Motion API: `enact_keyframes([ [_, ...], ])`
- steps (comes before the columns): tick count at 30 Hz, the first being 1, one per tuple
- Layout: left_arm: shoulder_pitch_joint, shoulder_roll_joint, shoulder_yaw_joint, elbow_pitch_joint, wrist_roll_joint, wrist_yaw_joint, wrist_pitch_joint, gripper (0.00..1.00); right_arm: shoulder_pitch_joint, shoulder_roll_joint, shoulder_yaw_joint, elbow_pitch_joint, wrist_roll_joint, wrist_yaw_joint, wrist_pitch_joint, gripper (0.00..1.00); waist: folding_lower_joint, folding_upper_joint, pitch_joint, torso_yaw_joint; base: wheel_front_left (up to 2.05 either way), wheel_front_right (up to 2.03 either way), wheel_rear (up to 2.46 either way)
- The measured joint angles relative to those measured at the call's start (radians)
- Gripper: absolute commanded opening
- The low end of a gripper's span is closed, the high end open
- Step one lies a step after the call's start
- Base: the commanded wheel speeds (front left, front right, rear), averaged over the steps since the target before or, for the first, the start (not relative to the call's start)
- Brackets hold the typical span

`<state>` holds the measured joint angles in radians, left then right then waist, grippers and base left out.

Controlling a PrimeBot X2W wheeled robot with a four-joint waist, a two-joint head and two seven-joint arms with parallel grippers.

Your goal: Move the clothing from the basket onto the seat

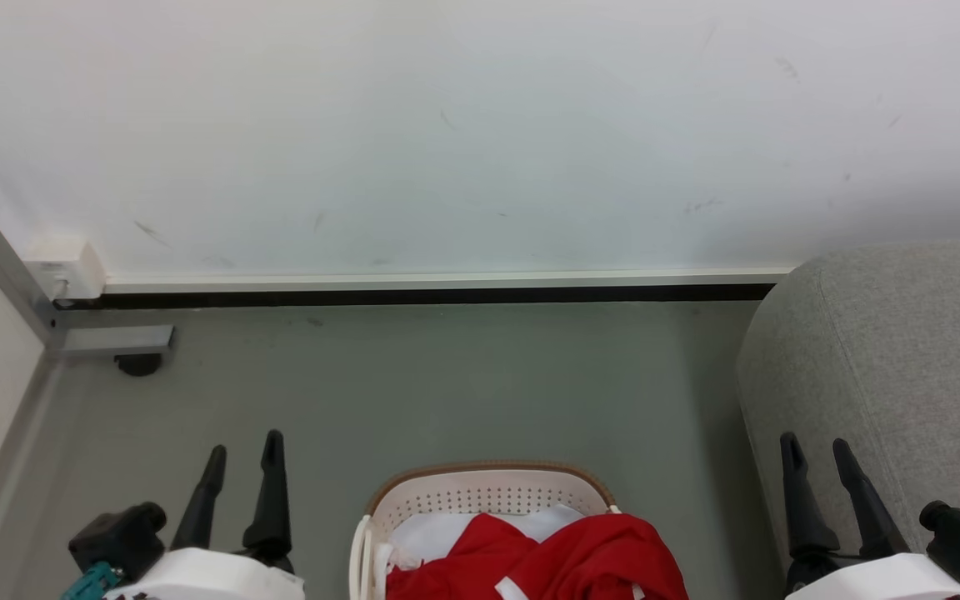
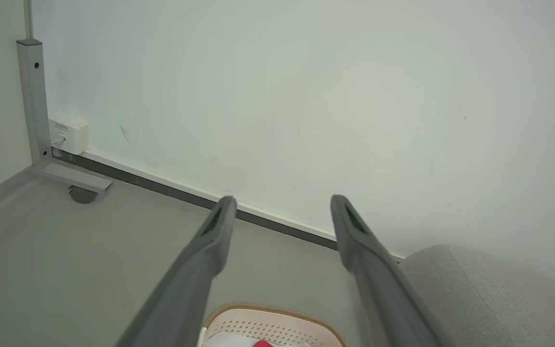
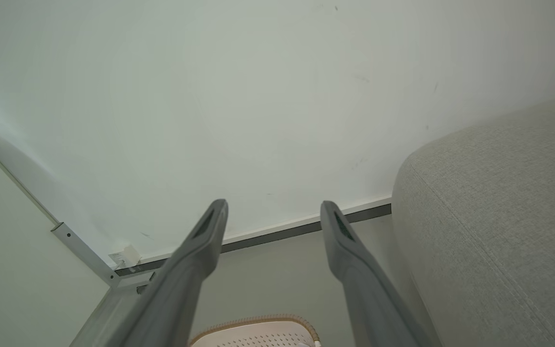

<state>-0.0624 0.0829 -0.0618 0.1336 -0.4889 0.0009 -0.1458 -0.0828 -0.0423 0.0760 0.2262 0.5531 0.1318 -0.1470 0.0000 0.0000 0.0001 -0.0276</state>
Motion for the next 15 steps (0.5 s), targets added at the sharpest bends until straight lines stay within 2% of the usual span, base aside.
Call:
enact_keyframes([
  [15, 0.001, 0.009, -0.021, -0.015, 0.143, 0.020, -0.038, 1.00, -0.017, -0.001, 0.017, 0.024, -0.130, 0.000, -0.037, 1.00, 0.0000, 0.0000, 0.001, -0.007, 0.00, 0.00, 0.00],
])
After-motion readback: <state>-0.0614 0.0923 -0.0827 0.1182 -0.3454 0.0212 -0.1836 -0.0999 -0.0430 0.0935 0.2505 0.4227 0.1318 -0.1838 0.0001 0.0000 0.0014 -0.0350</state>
